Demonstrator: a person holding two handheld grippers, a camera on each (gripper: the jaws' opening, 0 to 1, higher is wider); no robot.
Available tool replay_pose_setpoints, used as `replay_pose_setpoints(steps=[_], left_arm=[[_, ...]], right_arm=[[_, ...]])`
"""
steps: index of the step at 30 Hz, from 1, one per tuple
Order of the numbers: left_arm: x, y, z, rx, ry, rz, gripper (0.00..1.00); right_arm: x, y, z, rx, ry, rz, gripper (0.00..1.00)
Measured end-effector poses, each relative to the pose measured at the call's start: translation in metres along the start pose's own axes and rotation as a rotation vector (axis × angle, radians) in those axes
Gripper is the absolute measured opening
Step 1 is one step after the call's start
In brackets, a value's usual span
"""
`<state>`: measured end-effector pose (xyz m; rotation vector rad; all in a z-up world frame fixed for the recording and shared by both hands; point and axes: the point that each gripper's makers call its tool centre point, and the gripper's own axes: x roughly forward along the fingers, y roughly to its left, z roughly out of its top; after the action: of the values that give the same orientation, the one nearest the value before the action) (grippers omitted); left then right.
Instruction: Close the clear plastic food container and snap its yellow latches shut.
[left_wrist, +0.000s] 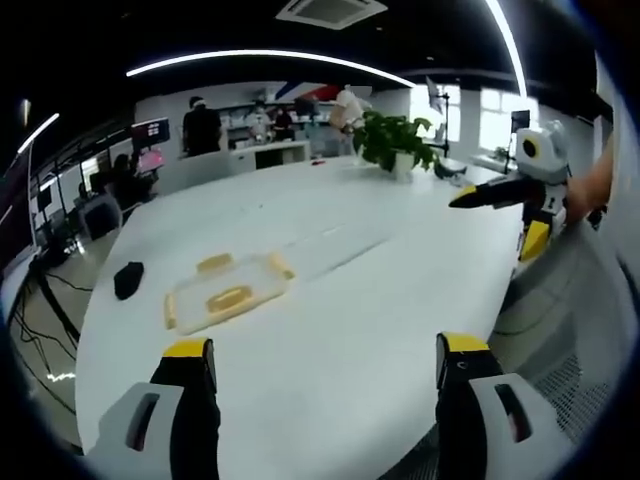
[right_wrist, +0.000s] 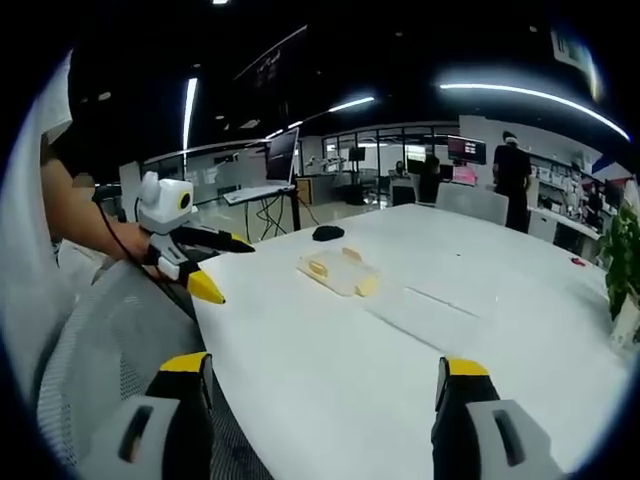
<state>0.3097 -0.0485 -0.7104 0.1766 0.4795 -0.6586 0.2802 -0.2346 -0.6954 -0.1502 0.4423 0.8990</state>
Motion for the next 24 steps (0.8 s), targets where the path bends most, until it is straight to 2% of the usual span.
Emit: replay_pose_setpoints(steps=[9,11,12,14,15,24], left_arm=[[-0.002,0.003,0.005,-0.017,-0.023,0.003,0.87],[-0.003,0.002,0.009,-0.015,-0.040,-0.010,0.87],[-0.003,-0.003,0.006,0.016,-0.031,-0.027,0.86],[-0.002,-0.011,0.002,0.012,-0.014,-0.060,0.86],[-0.002,-0.013,0.003,0.010,-0.024,-0.068,0.86],[-0.005,-0.010,0.010,-0.006,-0.056,-0.090,0.85]], right_arm=[[0.000,-0.008,-0.002,0.002,0.016,-0.028,0.91],[0.000,-0.010,-0.003,0.012,0.019,-0.042,0.91],[0.000,-0.012,-0.004,0.014,0.023,-0.047,0.91],[0.000,-0.014,-0.006,0.027,0.025,-0.052,0.91],[0.000,-0.015,-0.006,0.028,0.028,-0.054,0.91],[0.005,-0.015,-0.007,-0.004,0.059,-0.059,0.90]])
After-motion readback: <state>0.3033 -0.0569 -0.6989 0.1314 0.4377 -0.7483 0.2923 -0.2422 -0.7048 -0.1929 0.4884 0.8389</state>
